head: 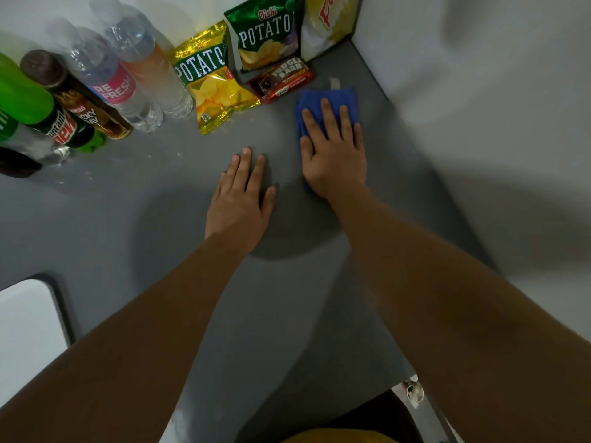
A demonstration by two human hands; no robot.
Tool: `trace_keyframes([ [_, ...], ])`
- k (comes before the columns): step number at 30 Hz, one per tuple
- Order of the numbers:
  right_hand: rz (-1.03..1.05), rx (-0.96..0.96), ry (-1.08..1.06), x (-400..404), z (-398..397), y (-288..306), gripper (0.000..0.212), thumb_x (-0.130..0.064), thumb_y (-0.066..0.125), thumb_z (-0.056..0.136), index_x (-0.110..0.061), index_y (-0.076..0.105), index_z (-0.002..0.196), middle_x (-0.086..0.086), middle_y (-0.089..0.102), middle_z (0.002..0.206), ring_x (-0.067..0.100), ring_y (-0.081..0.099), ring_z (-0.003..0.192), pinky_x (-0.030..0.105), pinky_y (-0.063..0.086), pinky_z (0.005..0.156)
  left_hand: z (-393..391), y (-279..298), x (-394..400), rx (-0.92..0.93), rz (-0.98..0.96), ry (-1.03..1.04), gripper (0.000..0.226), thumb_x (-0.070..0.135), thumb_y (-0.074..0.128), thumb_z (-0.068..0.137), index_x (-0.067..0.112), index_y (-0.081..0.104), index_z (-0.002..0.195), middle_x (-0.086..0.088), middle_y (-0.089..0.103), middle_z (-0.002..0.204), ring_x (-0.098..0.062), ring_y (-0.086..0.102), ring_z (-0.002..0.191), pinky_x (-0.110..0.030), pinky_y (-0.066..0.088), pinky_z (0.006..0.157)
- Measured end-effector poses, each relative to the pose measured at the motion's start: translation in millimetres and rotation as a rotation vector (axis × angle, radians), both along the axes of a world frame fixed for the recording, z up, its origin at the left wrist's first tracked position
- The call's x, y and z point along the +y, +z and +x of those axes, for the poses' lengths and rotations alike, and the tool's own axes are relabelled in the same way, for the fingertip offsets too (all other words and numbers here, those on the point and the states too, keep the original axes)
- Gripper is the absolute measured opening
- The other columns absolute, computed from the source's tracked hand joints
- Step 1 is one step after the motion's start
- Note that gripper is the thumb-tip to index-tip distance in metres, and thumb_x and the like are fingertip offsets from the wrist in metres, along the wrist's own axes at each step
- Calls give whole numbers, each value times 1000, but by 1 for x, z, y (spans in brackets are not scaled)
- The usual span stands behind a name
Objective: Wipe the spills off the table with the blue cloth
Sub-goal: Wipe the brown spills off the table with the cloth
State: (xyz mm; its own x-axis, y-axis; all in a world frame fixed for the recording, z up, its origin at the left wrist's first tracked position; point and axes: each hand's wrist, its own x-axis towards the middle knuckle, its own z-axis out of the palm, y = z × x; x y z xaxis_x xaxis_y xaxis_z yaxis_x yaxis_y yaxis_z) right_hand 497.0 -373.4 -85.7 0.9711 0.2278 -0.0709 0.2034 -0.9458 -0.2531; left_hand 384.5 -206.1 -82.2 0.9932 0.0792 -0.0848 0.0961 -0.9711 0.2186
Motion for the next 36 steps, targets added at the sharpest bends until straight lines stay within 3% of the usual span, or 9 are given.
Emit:
trace_keyframes([
  [6, 3, 29, -192, -27, 5, 1, 58, -48, 21, 107, -35, 11, 163, -2, -1, 172, 28, -5, 158, 46, -2, 127, 2, -1, 0, 24, 4, 3, 62, 49, 23, 108, 22, 11, 163, -3, 5, 171, -21, 2, 157, -39, 10, 128],
  [13, 17, 19, -392, -37, -63, -4, 59, -46, 21, 108, -31, 10, 163, 0, -4, 172, 27, -7, 158, 47, -3, 127, 0, -7, -2, -17, -3, 15, 61, 46, 25, 108, 20, 14, 162, -5, 8, 170, -24, 6, 157, -41, 12, 128],
  [18, 25, 0, -258, -8, -99, -8, 58, -49, 18, 107, -34, 11, 163, -2, -2, 172, 27, -8, 158, 47, -3, 127, 0, -7, -3, -42, 1, 8, 61, 44, 28, 108, 17, 18, 162, -8, 13, 170, -26, 10, 157, -43, 14, 127],
  [25, 24, -20, -52, -33, -58, -5, 56, -51, 21, 107, -39, 17, 161, -6, 5, 172, 23, -2, 158, 47, 5, 127, 1, -1, -3, -16, 7, 5, 62, 45, 29, 108, 18, 17, 162, -8, 12, 170, -26, 9, 157, -43, 14, 127],
  [30, 14, -29, -207, -68, -55, -5, 56, -49, 25, 106, -40, 21, 160, -7, 9, 171, 23, 3, 158, 44, 5, 127, 2, 9, -3, 6, -25, 24, 61, 45, 34, 107, 20, 22, 161, -6, 15, 169, -25, 11, 156, -43, 18, 126],
  [36, -25, -39, -369, -96, -110, -7, 56, -45, 25, 107, -35, 18, 162, -2, 7, 172, 26, 4, 158, 46, 7, 127, -19, 13, -16, -50, -90, -31, 59, 41, 41, 107, 17, 29, 159, -8, 20, 168, -26, 15, 156, -44, 19, 126],
])
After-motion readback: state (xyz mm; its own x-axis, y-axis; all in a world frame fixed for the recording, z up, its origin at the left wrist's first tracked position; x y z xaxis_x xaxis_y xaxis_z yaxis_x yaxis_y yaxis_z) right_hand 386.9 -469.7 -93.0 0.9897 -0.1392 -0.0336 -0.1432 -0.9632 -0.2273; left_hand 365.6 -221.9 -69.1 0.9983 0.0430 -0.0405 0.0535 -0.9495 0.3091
